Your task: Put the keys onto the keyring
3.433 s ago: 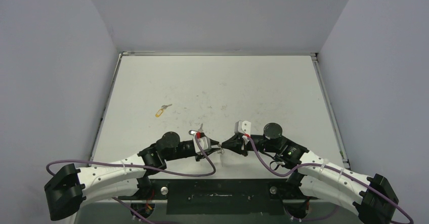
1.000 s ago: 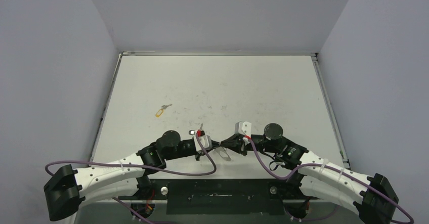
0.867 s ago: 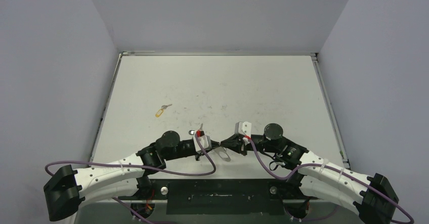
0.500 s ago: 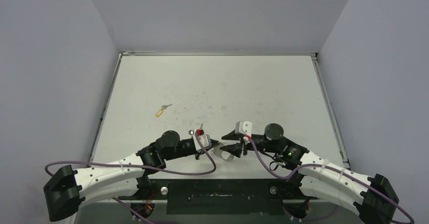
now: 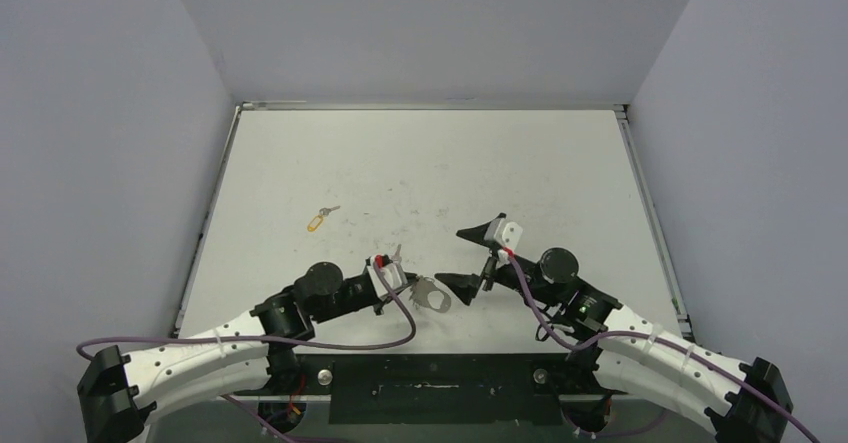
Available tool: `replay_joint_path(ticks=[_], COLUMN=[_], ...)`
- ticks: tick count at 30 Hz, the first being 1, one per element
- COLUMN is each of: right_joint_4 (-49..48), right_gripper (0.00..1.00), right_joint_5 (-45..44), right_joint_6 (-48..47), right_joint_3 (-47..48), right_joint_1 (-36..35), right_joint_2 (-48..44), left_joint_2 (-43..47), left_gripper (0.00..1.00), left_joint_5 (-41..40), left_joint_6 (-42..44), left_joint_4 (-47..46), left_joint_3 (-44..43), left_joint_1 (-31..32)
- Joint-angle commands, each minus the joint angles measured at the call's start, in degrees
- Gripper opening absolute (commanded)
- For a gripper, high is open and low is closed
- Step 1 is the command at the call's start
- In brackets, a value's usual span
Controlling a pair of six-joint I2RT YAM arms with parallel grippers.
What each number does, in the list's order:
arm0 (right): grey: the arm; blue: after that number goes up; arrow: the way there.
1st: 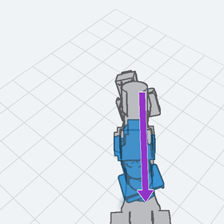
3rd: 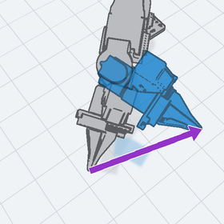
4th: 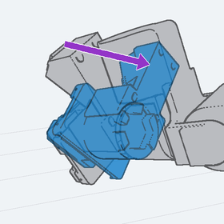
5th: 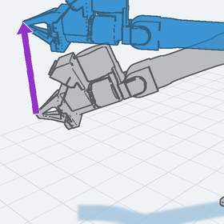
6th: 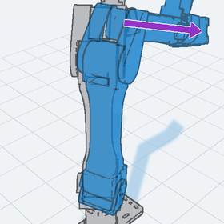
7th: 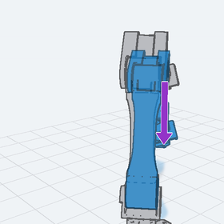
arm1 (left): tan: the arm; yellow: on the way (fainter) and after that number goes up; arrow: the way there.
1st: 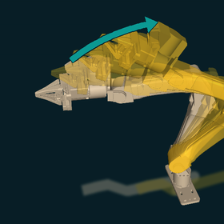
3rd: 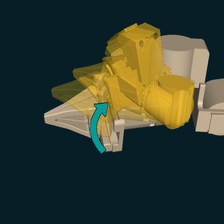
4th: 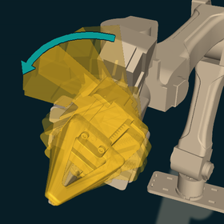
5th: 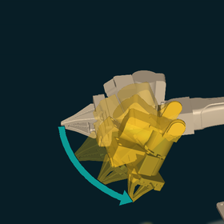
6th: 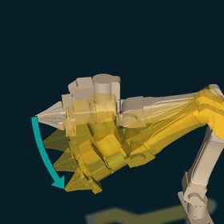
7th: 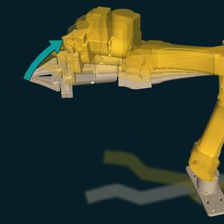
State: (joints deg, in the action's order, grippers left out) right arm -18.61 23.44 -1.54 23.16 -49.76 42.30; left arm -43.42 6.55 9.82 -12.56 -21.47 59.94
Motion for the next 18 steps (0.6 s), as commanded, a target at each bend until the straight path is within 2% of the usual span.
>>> replay_joint_path(ticks=[1, 6, 9, 13, 18], right_joint_4=[-2.2, 8.7, 16.0, 21.7, 16.9], right_gripper=[1.00, 1.00, 1.00, 1.00, 1.00], right_joint_5=[-18.1, -29.2, -30.9, -28.9, -17.8], right_joint_6=[10.1, 16.4, 18.1, 21.1, 13.5], right_joint_3=[4.0, 11.7, 17.7, 24.4, 24.9], right_joint_1=[0.2, 1.4, 2.5, 3.5, 3.6], right_joint_2=[2.5, 9.2, 15.6, 25.2, 32.4], left_joint_2=[5.3, 11.8, 14.8, 18.1, 22.2], left_gripper=[0.00, 0.00, 0.00, 0.00, 0.00], left_joint_5=[-3.8, -8.4, -10.8, -13.2, -15.8], left_joint_6=[1.4, 1.1, 0.3, 0.4, 3.2], left_joint_4=[8.1, 24.0, 31.0, 39.9, 49.2], left_joint_3=[-3.8, -8.5, -11.2, -14.8, -17.4], left_joint_1=[0.1, 0.2, 0.2, 0.3, 0.2])
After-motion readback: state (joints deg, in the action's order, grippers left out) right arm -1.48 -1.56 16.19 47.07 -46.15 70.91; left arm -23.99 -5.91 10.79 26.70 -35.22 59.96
